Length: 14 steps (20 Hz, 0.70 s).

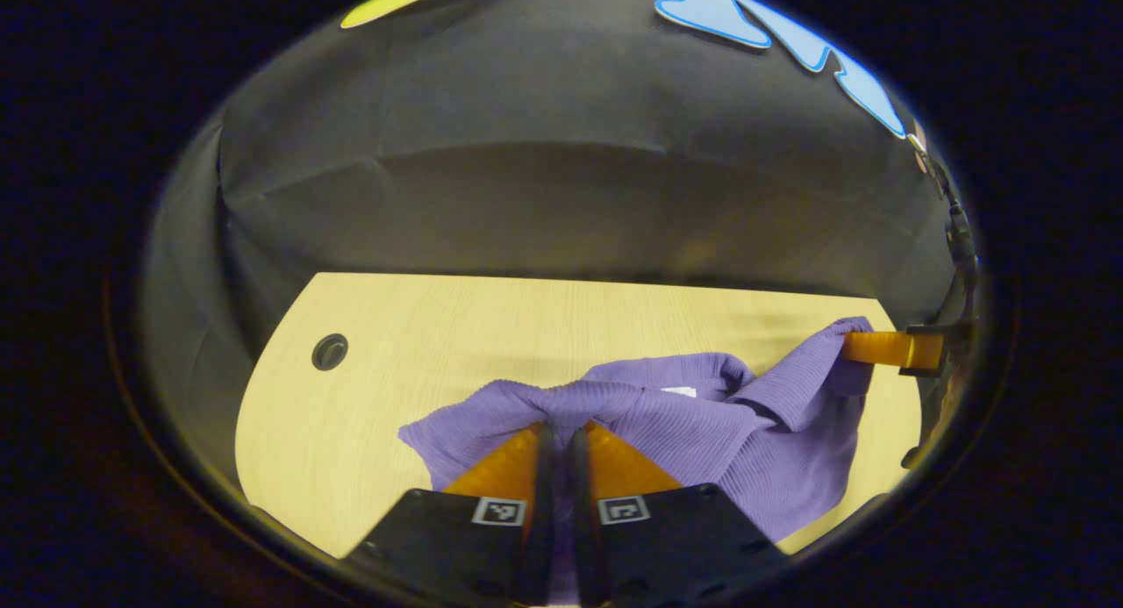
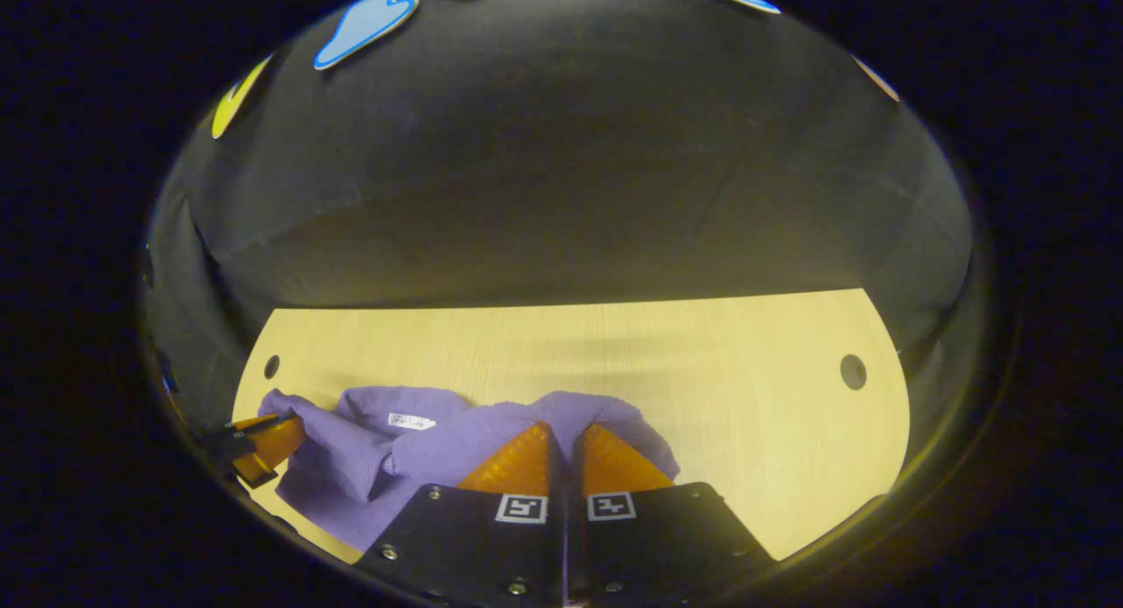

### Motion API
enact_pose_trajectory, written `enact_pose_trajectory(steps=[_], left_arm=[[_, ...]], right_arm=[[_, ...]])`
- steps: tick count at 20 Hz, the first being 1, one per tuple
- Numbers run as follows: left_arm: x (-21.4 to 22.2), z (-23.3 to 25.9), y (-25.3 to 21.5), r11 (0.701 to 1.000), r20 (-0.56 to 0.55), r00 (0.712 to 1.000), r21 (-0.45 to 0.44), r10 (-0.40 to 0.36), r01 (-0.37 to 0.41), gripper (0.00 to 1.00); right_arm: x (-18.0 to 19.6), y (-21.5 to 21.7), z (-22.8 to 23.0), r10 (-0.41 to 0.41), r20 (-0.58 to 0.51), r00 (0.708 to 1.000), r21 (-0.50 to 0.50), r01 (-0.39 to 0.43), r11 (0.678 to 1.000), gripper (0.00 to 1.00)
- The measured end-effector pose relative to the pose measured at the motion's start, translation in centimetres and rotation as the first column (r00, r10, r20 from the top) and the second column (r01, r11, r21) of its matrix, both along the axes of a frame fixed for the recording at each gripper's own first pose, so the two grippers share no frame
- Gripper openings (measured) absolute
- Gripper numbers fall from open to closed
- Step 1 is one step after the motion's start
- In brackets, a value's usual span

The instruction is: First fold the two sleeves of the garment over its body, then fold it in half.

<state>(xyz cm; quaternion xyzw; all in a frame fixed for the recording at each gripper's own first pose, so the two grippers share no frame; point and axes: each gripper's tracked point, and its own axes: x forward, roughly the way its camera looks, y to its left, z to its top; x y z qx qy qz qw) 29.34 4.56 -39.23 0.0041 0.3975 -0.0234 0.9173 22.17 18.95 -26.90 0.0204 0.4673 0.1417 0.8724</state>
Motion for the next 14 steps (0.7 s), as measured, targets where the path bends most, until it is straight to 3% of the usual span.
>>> enact_pose_trajectory(steps=[1,2,5,14], left_arm=[[0.0,0.2,-0.1,1.0,0.005,1.0,-0.001,-0.008,0.008,0.37],[0.2,0.6,-0.2,1.0,0.018,1.0,0.0,-0.011,0.011,0.49],[0.4,1.5,-0.2,1.0,0.043,0.999,0.005,-0.013,0.013,0.95],[-1.6,7.5,-2.0,0.999,0.116,0.993,-0.028,-0.027,0.03,0.95]], right_arm=[[-0.5,0.2,-0.2,0.001,-0.019,1.0,0.018,0.0,1.0,0.11],[-0.7,0.2,-0.3,0.0,-0.024,1.0,0.031,0.001,1.0,0.27],[-0.4,-0.5,0.5,-0.021,0.018,1.0,0.02,0.02,1.0,0.95],[-1.2,-1.7,4.8,-0.04,0.112,0.993,0.081,0.031,0.996,0.98]])
